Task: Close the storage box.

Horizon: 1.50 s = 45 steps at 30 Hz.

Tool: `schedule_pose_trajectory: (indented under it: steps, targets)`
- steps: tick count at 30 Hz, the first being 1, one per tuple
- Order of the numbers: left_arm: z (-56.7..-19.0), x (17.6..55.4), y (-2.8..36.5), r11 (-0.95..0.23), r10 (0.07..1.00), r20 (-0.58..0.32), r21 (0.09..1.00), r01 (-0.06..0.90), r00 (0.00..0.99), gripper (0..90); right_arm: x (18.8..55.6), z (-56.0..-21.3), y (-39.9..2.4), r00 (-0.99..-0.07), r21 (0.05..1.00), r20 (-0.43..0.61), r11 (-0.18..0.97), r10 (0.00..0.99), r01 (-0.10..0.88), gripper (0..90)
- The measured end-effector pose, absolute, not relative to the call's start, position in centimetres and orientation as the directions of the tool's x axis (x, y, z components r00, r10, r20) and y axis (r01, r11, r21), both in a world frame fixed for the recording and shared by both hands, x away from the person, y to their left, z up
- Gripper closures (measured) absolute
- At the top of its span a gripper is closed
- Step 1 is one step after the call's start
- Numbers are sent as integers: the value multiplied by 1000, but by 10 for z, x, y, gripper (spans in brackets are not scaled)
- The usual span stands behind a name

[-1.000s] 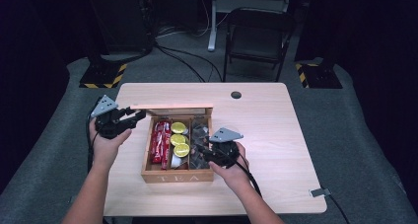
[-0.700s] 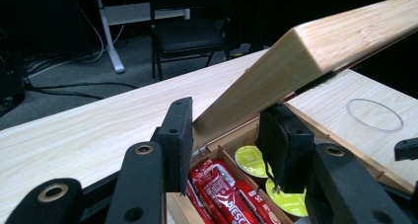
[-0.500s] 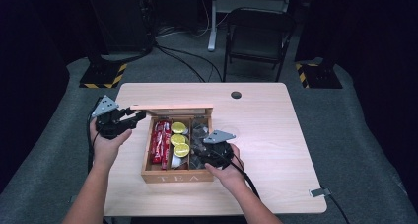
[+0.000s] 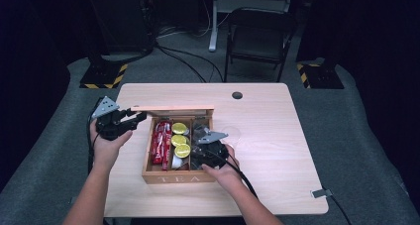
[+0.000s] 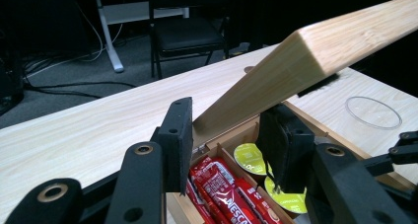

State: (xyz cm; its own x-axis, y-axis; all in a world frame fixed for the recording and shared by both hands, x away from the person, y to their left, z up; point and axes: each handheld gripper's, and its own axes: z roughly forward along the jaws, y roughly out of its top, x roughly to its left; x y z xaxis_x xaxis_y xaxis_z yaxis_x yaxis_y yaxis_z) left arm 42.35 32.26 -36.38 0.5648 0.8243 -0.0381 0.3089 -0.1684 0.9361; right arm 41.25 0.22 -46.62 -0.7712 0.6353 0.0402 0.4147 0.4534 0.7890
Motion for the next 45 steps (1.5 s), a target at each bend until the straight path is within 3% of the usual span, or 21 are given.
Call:
schedule_pose_trajectory:
  steps: [8,25,45]
  targets:
    - [-365,424,323,-168,825,-39,936,310,564,573,414,-473,5,-769,773,51,462,637,435,644]
    - [-365,424,323,-165,826,-43,935,313,563,572,409,-469,7,-798,791,24,476,602,383,811]
    - [-366,424,323,-166,824,-41,936,310,565,572,400,-443,-3,-796,836,6,433,605,336,830]
